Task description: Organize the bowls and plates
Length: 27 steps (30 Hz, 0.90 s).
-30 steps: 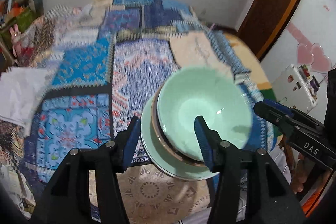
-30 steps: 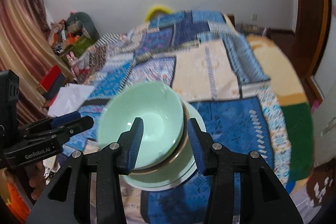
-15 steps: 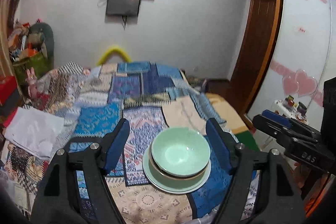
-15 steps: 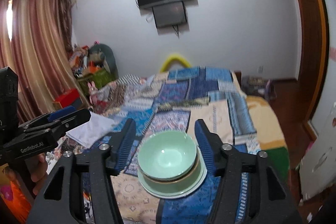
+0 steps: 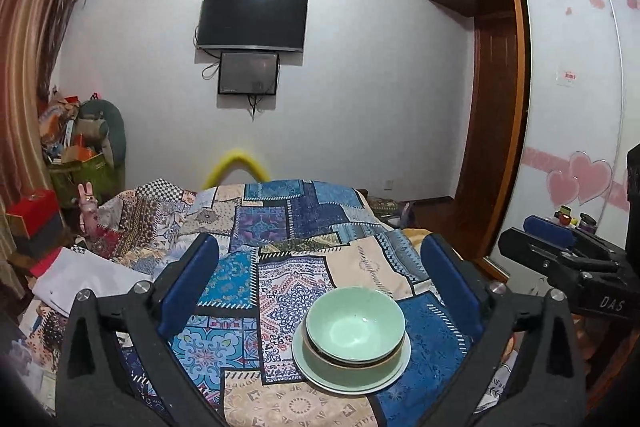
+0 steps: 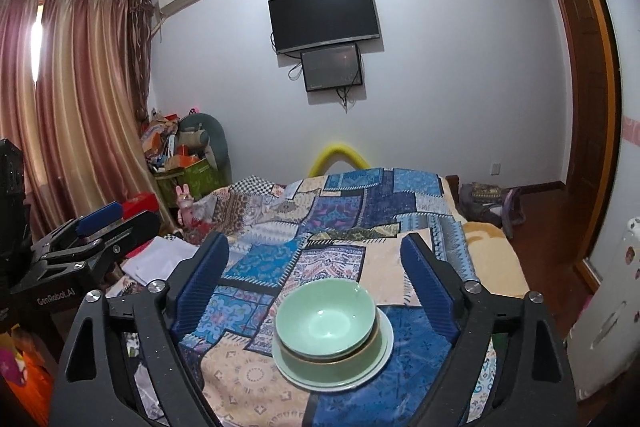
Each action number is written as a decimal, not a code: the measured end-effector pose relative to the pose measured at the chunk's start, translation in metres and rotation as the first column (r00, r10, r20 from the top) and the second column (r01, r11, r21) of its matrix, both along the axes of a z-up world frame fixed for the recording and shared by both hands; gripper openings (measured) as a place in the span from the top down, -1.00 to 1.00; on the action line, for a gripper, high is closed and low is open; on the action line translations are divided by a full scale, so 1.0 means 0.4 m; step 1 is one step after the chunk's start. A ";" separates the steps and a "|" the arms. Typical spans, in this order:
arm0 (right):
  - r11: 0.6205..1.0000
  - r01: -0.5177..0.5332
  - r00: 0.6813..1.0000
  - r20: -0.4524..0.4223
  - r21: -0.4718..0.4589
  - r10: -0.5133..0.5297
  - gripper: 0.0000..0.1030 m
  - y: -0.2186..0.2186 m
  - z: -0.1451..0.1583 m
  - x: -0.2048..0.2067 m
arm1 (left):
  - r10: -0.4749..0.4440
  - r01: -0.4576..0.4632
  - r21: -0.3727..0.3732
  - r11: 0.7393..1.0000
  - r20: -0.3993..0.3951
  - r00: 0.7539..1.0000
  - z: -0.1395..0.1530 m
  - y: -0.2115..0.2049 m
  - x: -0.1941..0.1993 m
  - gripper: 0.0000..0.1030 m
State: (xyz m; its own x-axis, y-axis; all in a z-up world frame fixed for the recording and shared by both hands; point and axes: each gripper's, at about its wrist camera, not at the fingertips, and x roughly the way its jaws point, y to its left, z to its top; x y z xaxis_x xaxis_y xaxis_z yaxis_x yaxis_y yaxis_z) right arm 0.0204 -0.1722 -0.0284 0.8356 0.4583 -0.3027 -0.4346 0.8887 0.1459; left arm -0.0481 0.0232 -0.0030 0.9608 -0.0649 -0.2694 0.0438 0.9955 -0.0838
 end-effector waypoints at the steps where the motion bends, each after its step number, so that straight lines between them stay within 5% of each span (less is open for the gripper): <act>1: 1.000 0.002 1.000 0.004 0.002 -0.002 -0.79 -0.003 0.000 -0.006 | -0.001 0.001 -0.001 1.000 0.002 1.000 0.000 0.000 -0.002 -0.99; 9: 1.000 0.015 0.999 0.041 0.003 -0.015 -0.98 -0.006 0.006 -0.022 | 0.000 0.000 0.008 1.000 0.016 1.000 0.001 -0.008 -0.014 -1.00; 27: 1.000 0.014 0.999 0.038 0.008 -0.014 -0.99 -0.016 0.005 -0.031 | -0.018 0.018 0.011 1.000 0.014 1.000 -0.005 -0.018 -0.009 -1.00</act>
State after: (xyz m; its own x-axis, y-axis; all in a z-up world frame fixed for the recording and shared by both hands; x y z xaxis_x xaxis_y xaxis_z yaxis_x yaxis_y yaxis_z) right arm 0.0079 -0.1787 -0.0266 0.8529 0.4485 -0.2672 -0.4272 0.8938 0.1367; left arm -0.0516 0.0162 -0.0050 0.9633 -0.0794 -0.2564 0.0629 0.9954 -0.0719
